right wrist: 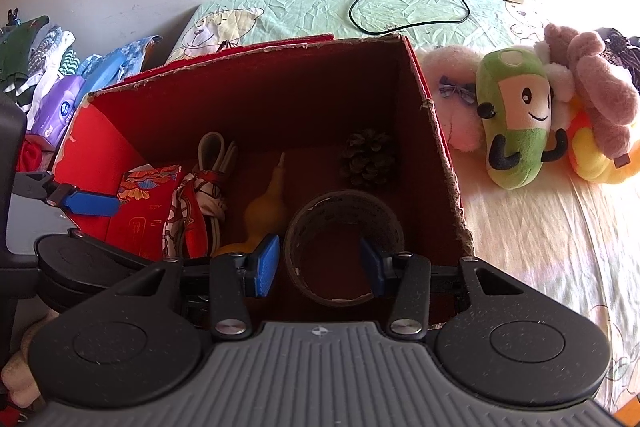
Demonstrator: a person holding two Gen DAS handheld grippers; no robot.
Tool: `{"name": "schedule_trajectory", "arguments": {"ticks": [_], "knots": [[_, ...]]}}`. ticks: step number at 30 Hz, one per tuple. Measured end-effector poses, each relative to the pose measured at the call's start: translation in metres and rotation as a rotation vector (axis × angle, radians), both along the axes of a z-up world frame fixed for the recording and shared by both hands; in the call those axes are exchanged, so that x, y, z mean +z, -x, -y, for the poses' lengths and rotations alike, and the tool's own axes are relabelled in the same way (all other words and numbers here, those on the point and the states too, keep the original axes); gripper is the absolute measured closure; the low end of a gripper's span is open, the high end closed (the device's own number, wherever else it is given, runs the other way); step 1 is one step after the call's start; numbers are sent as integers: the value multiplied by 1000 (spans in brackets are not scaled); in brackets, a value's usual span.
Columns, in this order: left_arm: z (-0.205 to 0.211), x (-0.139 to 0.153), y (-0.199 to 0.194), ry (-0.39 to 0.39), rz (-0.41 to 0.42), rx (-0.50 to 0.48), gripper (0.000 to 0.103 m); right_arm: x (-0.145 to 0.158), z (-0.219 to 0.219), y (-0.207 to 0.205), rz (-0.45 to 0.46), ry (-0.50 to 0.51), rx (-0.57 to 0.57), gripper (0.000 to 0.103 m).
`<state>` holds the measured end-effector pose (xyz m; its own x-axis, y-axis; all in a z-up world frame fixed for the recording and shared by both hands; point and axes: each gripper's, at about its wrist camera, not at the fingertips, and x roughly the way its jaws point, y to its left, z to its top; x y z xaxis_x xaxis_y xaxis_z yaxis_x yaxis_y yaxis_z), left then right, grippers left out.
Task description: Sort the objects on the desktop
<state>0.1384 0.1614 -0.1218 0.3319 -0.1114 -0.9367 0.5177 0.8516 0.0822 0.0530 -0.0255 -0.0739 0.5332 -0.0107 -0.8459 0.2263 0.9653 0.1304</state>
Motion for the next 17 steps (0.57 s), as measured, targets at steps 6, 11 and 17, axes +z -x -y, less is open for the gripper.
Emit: {"name": "schedule_trajectory", "arguments": {"ticks": [6,11,17], "knots": [[1,0,1,-3,3,5,0,-1,-2,-1,-2,1,8,55],[0,-1,1,17,1,12,1,-2,-2,0,2,-4,11,56],[-3,1,5,48,31,48,17,-2,-1,2,13,-14,17,56]]}}
